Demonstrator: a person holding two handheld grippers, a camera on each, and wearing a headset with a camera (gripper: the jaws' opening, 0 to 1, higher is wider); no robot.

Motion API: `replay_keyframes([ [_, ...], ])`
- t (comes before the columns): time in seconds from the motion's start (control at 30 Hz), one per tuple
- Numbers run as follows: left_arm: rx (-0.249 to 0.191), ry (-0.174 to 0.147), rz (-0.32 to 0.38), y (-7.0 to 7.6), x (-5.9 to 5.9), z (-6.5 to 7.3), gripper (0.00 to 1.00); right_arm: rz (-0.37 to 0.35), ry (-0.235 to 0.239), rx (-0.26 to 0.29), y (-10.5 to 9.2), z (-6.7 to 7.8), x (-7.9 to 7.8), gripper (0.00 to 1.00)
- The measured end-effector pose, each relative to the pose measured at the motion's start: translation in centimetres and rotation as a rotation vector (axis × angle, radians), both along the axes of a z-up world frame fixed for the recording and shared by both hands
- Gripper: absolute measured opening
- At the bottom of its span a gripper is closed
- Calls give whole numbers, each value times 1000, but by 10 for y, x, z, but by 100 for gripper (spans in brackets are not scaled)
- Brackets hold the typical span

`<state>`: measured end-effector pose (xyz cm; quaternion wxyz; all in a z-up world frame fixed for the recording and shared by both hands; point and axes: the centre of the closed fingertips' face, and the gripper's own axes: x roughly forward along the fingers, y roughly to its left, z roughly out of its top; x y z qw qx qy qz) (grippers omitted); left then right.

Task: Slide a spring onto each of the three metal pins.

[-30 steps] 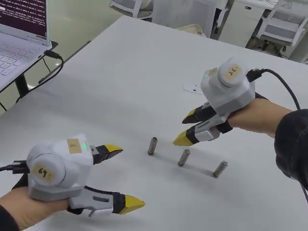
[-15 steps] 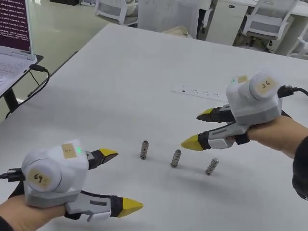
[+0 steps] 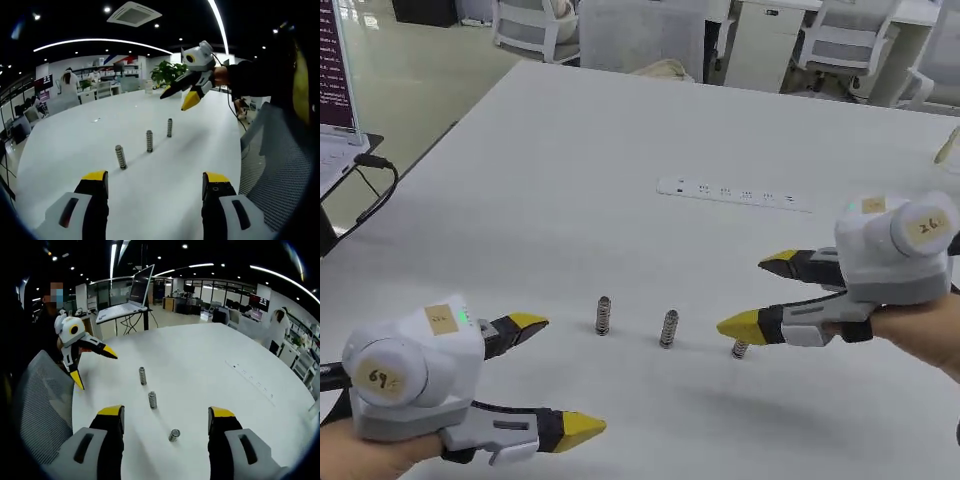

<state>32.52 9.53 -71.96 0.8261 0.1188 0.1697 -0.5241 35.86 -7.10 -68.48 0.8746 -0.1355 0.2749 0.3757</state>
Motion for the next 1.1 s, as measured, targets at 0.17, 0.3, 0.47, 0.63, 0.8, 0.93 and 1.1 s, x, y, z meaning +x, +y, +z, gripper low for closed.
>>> replay_keyframes([
  [0.17, 0, -4, -1, 0, -1, 2, 74, -32, -13, 26, -9, 0, -13, 69],
  [0.3, -4, 2, 3, 0, -3, 2, 74, -51, -11, 36, -16, -11, -29, 69],
  [0.47, -6, 11, 5, 0, -6, 0, 74, -68, 23, 47, -24, -28, -43, 69],
  [0.63, -10, 12, 11, 1, -10, 1, 74, -90, 30, 78, -22, -37, -55, 71],
  [0.8, -24, 28, 29, 4, -12, 0, 74, -114, 5, 114, -20, -38, -61, 73],
  [0.93, -31, 31, 36, 4, -13, 0, 74, -125, 3, 115, -19, -42, -65, 74],
  [1.1, -35, 38, 45, 5, -14, -2, 74, -146, 8, 131, -20, -42, -68, 75],
])
